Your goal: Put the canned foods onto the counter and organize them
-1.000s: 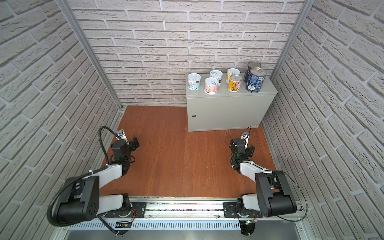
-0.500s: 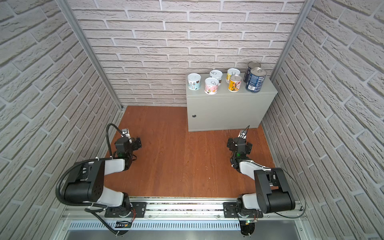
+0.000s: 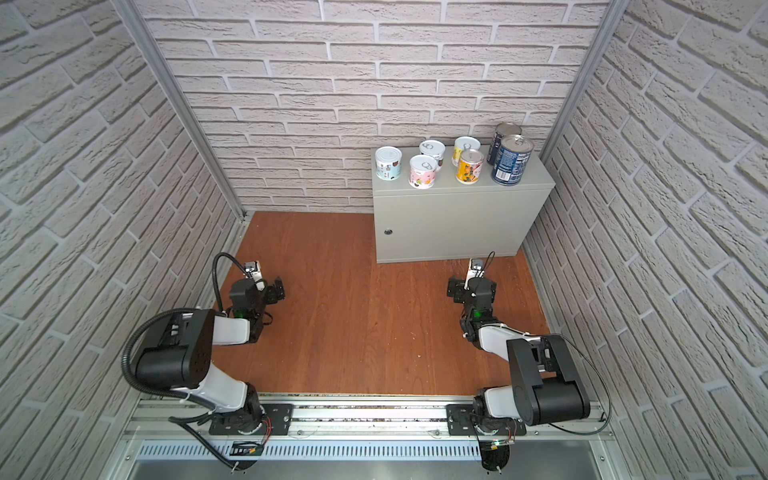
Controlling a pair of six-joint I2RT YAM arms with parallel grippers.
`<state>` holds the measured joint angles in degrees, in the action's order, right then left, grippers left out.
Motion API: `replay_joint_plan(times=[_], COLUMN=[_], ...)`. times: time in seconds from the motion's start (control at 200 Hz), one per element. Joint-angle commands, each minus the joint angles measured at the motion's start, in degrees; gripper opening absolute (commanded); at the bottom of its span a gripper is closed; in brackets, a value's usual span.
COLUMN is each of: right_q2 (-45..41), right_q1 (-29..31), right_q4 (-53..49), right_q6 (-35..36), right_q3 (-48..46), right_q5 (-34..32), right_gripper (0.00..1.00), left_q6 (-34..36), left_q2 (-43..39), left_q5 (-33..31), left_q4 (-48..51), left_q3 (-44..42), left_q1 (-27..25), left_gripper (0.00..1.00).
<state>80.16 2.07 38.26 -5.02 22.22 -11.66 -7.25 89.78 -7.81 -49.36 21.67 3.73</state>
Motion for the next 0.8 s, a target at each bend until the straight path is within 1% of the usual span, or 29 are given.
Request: replay_joint_plan(times=[0.0, 0.015, 0.03, 0.09, 0.105, 0.18, 0.215, 0.275, 0.315, 0.35, 0.385, 0.415, 0.485, 0.55, 0.795], right_q2=[7.23, 7.4, 6.51, 2.37, 2.49, 5.54, 5.8, 4.37, 3.88, 4.14, 4.36, 3.81, 3.5, 3.86, 4.12], right_q1=[0.98, 1.01, 0.94, 0.96, 0.96, 0.96, 0.98, 1.02, 1.1, 1.05, 0.84, -0.16, -0.25, -0.26, -0.22], right_q4=[20.75, 22.64, 21.52, 8.71, 7.55, 17.46, 19.44, 18.25, 16.7, 13.16, 8.98, 8.23, 6.85, 8.2, 7.11], right_q6=[4.35, 4.18, 4.0, 3.41, 3.14, 3.96, 4.15, 5.13, 6.99, 8.61, 7.89, 7.26, 6.96, 7.03, 6.6], right_q3=[-5.37, -5.92, -5.99, -2.61, -2.1, -4.89, -5.56, -6.04, -5.5, -3.27, -1.12, -1.23, -0.78, -1.12, -0.44], right_q5=[5.81, 5.62, 5.28, 4.42, 4.09, 4.55, 5.12, 8.12, 12.36, 16.36, 16.75, 18.06, 17.81, 17.78, 17.35], right_gripper=[1.0, 1.0, 1.0, 1.0, 0.99, 1.0, 1.0, 0.99, 0.99, 0.99, 0.99, 0.99, 1.0, 0.99, 1.0], left_q6=[0.88, 0.9, 0.85, 0.85, 0.85, 0.83, 0.89, 0.97, 1.04, 1.02, 1.03, 1.04, 1.01, 1.08, 1.05], left_q2=[0.37, 0.46, 0.44, 0.42, 0.42, 0.39, 0.38, 0.35, 0.36, 0.32, 0.41, 0.47, 0.37, 0.41, 0.32], left_q5=[0.25, 0.23, 0.23, 0.21, 0.24, 0.23, 0.2, 0.26, 0.19, 0.17, 0.17, 0.17, 0.17, 0.17, 0.16], left_q4=[-4.38, -4.34, -4.35, -4.4, -4.38, -4.33, -4.34, -4.34, -4.31, -4.36, -4.34, -4.39, -4.36, -4.34, -4.29], left_q3=[-0.04, -0.03, -0.05, 0.0, -0.03, -0.04, -0.04, -0.02, -0.05, -0.04, -0.03, -0.05, -0.04, -0.05, -0.05], left_q1=[-0.3, -0.36, -0.35, -0.35, -0.32, -0.31, -0.3, -0.41, -0.36, -0.44, -0.4, -0.39, -0.44, -0.45, -0.51], left_gripper=[0.99, 0.98, 0.98, 0.98, 0.99, 0.98, 0.99, 0.98, 0.98, 0.98, 0.98, 0.98, 0.99, 0.98, 0.98])
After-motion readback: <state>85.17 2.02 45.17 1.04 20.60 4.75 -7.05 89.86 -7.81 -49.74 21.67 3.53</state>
